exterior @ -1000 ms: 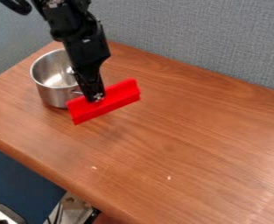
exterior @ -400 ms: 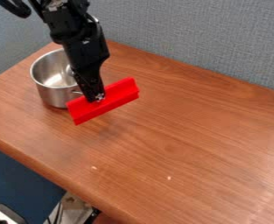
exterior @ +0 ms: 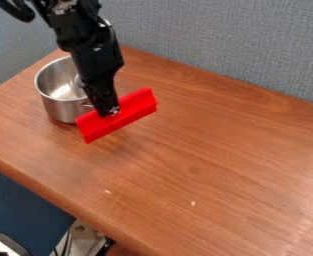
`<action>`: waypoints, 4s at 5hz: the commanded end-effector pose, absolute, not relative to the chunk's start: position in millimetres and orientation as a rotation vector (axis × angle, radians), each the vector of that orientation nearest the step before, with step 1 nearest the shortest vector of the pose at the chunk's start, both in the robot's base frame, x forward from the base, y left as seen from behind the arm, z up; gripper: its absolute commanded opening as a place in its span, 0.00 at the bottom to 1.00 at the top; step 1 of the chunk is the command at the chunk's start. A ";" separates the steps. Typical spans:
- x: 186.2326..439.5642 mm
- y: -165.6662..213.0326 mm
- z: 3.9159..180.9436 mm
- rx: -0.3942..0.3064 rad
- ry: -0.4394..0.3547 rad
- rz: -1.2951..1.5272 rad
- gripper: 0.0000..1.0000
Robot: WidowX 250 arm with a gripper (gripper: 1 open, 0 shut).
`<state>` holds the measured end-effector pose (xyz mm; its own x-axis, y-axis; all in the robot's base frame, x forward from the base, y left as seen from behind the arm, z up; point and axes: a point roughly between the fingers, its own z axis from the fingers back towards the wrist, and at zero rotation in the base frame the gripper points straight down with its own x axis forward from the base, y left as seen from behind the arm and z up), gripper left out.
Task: Move the red object from the metal pot to the table
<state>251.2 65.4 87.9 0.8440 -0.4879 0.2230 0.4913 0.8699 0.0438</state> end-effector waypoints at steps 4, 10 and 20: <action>253.5 62.6 98.2 -0.006 -0.279 -0.469 0.00; 295.7 153.6 75.5 0.120 -0.198 -0.278 0.00; 291.4 144.8 82.1 0.192 -0.180 -0.378 0.00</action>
<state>287.9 145.0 75.2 0.9212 -0.3678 0.1272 0.3404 0.9199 0.1944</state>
